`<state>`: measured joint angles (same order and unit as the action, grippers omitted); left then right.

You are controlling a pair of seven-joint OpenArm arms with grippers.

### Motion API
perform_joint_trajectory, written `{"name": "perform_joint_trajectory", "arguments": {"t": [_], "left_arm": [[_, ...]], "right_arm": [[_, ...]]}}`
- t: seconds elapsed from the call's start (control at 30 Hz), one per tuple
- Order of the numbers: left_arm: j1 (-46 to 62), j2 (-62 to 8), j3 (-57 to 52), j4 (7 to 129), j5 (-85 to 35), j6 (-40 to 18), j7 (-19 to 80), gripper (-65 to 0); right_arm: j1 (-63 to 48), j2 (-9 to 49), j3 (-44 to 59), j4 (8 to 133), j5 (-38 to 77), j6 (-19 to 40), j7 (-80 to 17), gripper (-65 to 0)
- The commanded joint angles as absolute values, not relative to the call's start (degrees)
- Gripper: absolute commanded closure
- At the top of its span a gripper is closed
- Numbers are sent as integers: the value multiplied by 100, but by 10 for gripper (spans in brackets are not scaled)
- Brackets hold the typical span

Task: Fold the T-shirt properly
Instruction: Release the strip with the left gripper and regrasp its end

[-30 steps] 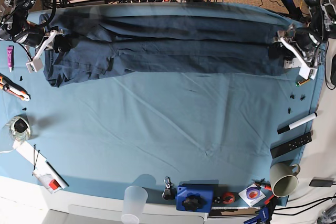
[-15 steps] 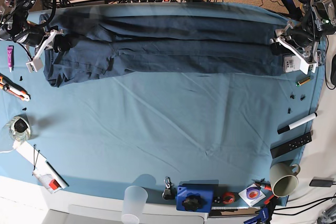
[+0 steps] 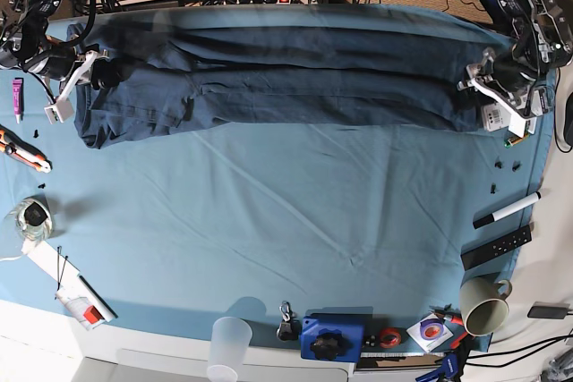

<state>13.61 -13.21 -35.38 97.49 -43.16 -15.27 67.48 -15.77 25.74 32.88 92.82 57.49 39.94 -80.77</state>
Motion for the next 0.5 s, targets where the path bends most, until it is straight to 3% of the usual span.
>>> {"name": "perform_joint_trajectory", "arguments": {"t": [0.0, 0.1, 0.47], "left_arm": [[1466, -1339, -3533, 9745, -4180, -1500, 7096, -159], [1544, -1339, -3533, 9745, -4189, -1498, 7109, -8], [1553, -1367, -3544, 10202, -4421, -1660, 7203, 0]], "right_arm": [[-1553, 2718, 3350, 9380, 5843, 4000, -8000, -133], [-1553, 2718, 3350, 9380, 5846, 4000, -8000, -133], [-1553, 2718, 3350, 9380, 5848, 4000, -8000, -133]]}}
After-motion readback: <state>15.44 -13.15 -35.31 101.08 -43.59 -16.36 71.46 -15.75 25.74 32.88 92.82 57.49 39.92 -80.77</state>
